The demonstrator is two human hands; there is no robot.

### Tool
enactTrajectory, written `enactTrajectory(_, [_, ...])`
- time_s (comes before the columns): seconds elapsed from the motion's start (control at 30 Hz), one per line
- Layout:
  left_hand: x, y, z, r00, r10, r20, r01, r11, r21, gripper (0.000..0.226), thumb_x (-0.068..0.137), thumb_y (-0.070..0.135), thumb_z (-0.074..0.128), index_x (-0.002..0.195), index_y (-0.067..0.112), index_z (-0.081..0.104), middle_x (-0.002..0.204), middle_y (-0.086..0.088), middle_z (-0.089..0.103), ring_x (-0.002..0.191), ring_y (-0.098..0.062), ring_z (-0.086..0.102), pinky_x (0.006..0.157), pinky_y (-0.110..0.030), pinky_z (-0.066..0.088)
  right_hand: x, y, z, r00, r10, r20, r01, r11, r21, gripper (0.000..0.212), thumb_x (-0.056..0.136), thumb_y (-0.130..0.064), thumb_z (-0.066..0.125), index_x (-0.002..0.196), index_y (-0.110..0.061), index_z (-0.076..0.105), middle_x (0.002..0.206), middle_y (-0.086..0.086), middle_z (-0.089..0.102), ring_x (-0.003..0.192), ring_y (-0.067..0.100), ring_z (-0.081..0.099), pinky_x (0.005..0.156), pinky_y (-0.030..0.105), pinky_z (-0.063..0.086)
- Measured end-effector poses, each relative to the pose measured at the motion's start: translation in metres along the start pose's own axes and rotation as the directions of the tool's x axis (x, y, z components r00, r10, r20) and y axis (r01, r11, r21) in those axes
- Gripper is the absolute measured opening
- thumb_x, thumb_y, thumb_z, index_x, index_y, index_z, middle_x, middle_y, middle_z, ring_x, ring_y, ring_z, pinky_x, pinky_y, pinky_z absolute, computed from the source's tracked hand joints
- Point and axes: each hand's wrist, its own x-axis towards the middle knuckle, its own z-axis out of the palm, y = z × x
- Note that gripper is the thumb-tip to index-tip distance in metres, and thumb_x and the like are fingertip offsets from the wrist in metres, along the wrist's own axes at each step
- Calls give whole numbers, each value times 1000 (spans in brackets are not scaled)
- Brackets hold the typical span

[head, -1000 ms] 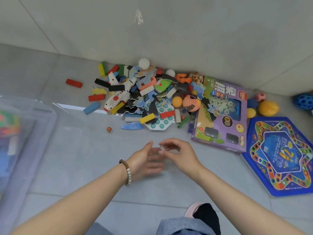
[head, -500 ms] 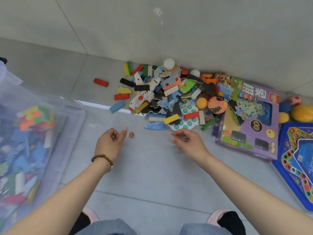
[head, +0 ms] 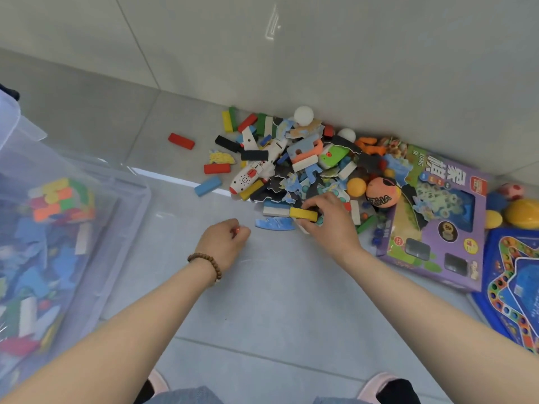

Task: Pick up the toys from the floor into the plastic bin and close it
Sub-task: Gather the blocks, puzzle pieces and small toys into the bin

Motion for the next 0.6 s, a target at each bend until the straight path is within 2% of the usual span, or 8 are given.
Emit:
enactTrajectory(0.07, [-4,14,1,988,-127,84,150,897,-415,31,92,23,36,64,13,45,60,-4,40,55,-18,34,50,-26,28,0,3,1,1000,0,8,0,1000,-24,19,79,-22,72,95,-18,63,95,-2,56,89,15,50,74,31,43])
enactTrajectory(0.13, [-9,29,2,954,-203,219,298,693,-656,33,93,20,32,69,12,53,60,-2,47,51,-14,35,44,-20,30,-1,2,2,1000,21,8,-21,1000,-17,18,79,-24,72,94,-19,62,92,-2,60,83,13,50,69,30,43])
enactTrajectory(0.23, [-11,42,2,911,-155,382,412,327,-850,37,95,20,31,79,7,62,81,-6,62,62,-15,50,51,-22,48,-5,-8,-2,995,87,-57,-76,982,170,18,79,-24,73,92,-20,61,85,-8,60,76,4,50,65,16,41])
enactTrajectory(0.3, [-11,44,2,886,-87,455,463,172,-870,37,97,24,33,88,5,63,93,-10,64,74,-19,58,61,-27,56,-10,-22,-3,996,80,-49,-61,948,313,20,77,-23,75,91,-21,61,83,-12,59,74,0,51,64,9,40])
enactTrajectory(0.43, [-11,46,2,832,-32,554,554,-10,-832,43,97,42,36,98,7,61,95,-14,63,83,-23,61,62,-30,59,-18,-40,1,996,-67,65,45,953,298,28,74,-29,77,97,-23,62,91,-16,53,82,-3,49,69,8,38])
enactTrajectory(0.5, [-10,45,0,829,-58,555,553,-60,-831,40,96,41,39,89,8,61,86,-12,61,75,-21,59,55,-27,58,-14,-35,-2,1000,-1,-12,4,965,262,34,75,-34,75,103,-23,59,101,-13,50,90,-1,48,72,4,37])
enactTrajectory(0.57, [-8,43,1,836,-139,531,532,-30,-846,35,95,39,45,79,10,58,76,-8,56,67,-17,55,47,-21,54,-6,-22,-8,989,99,-106,-76,976,202,43,75,-33,75,111,-22,55,112,-6,46,101,7,47,82,6,37])
enactTrajectory(0.6, [-7,42,2,844,-192,501,516,37,-856,33,94,38,48,76,11,57,71,-5,54,63,-15,52,43,-18,51,-2,-15,-9,984,136,-114,-115,979,170,50,74,-35,76,116,-21,53,117,-3,45,110,11,46,91,14,39])
